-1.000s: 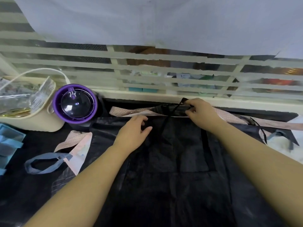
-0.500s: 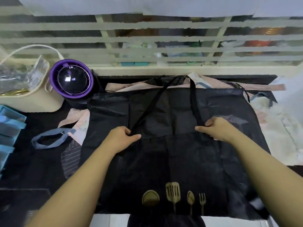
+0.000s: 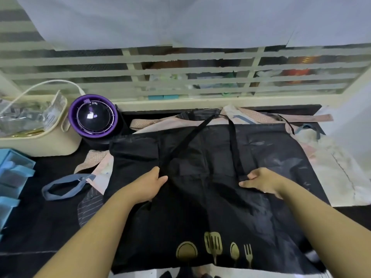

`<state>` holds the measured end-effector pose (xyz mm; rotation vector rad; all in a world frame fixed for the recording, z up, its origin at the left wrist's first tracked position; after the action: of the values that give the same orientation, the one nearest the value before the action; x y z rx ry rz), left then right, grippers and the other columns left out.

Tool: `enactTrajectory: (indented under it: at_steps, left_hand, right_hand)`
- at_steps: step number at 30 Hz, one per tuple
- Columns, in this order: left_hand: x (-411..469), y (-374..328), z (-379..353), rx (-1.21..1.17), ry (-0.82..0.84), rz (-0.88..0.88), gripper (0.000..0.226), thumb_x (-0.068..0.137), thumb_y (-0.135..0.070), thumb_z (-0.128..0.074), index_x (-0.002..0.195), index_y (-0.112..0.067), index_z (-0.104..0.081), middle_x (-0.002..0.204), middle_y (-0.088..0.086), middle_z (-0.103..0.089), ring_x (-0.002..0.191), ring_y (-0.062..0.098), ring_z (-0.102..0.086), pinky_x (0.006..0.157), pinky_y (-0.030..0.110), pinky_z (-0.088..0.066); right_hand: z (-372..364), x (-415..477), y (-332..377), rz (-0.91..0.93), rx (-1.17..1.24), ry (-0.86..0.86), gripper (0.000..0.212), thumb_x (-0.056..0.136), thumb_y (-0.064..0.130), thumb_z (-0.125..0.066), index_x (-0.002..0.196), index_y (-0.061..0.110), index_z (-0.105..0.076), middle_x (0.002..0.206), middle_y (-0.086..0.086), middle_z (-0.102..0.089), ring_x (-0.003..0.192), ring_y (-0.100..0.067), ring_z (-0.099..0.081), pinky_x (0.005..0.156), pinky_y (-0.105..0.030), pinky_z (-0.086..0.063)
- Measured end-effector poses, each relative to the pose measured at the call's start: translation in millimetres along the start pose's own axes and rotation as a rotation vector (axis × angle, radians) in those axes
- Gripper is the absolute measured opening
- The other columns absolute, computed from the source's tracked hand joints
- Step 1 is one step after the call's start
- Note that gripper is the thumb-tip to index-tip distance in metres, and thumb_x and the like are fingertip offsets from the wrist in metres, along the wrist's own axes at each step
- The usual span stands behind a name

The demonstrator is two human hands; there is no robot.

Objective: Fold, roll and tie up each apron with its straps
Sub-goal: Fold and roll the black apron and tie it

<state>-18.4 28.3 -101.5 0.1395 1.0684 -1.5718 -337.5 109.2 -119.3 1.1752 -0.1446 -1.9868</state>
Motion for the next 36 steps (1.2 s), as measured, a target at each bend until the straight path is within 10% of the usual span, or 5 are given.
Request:
enactTrajectory:
  at_steps: [13,19,26,30,36]
  left_hand:
    - [73,-34,34,-0.026,-0.378,-0.006,0.027,0.098,-0.037,-0.049,0.09,-0.011,-0.047,0.093,0.004,-0.056,0.085,0.02,-0.054,0.057,0.025,-0.032]
    - [73,-59,46,-0.223,-0.867,-0.471,0.031,0.096,-0.017,-0.056,0.124,-0.009,-0.049,0.121,-0.009,-0.048,0.105,0.005,-0.051,0.087,0.018,-0.041]
    - [112,-39,31,0.149,-0.575,-0.095,0.019,0.097,-0.032,-0.052,0.098,-0.013,-0.051,0.094,0.001,-0.054,0.092,0.022,-0.056,0.065,0.031,-0.038]
    - [114,-43,32,0.079,-0.592,-0.101,0.028,0.098,-0.029,-0.049,0.117,-0.009,-0.054,0.113,0.007,-0.061,0.101,0.025,-0.057,0.074,0.033,-0.044]
    - [117,-47,33,0.105,-0.534,-0.07,0.026,0.098,-0.028,-0.048,0.118,-0.011,-0.051,0.111,0.007,-0.062,0.097,0.025,-0.059,0.075,0.034,-0.046]
  right_hand:
    - [46,45,56,0.309,-0.094,-0.376,0.018,0.098,0.022,-0.051,0.09,0.01,-0.04,0.072,0.003,-0.045,0.075,-0.023,-0.045,0.054,-0.031,-0.023]
    - [62,49,72,0.493,0.087,-0.838,0.009,0.092,0.014,-0.058,0.093,0.006,-0.054,0.092,-0.011,-0.054,0.082,-0.023,-0.047,0.066,-0.026,-0.026]
    - [50,89,53,0.168,0.082,-0.355,0.03,0.083,0.034,-0.07,0.063,0.019,-0.053,0.066,0.004,-0.059,0.074,-0.02,-0.057,0.057,-0.028,-0.038]
    - [51,95,65,0.083,0.722,-0.151,0.04,0.081,0.029,-0.075,0.118,0.021,-0.062,0.111,0.001,-0.066,0.103,-0.017,-0.062,0.083,-0.029,-0.05]
    - [68,99,102,0.155,0.993,-0.07,0.041,0.083,0.012,-0.071,0.121,0.017,-0.057,0.104,-0.01,-0.07,0.093,-0.025,-0.069,0.08,-0.038,-0.056]
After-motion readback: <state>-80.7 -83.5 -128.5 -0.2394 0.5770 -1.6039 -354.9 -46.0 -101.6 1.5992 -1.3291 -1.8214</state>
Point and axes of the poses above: each hand's wrist, its own x-axis towards the middle knuckle, its own z-axis out of the back of the hand, y = z × x, the point moved 3 cm from there along x, towards the middle knuckle
